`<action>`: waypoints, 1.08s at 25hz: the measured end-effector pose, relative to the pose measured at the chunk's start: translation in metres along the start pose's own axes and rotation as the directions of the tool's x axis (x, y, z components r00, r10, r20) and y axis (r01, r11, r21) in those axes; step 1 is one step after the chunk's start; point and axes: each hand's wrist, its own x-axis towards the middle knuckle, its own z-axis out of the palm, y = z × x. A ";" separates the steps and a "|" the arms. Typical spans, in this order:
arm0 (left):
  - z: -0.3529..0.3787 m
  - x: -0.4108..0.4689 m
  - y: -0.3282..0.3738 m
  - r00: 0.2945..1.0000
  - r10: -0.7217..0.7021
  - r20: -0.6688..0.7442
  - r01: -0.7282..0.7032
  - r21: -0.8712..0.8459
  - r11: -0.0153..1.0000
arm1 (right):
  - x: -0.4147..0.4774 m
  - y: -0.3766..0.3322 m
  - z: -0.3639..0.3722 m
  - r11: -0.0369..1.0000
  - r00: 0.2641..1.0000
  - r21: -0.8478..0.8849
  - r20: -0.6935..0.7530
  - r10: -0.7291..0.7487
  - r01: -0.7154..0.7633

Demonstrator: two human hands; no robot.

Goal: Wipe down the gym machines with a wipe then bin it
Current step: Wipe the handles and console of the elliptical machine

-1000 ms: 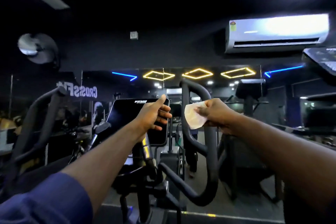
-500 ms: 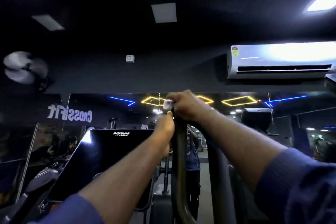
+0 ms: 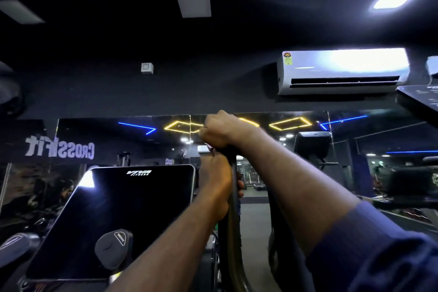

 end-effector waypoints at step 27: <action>-0.001 -0.008 -0.006 0.994 0.108 0.014 -0.108 0.004 0.994 | 0.020 0.025 0.003 0.997 0.996 0.015 0.045 -0.080 0.079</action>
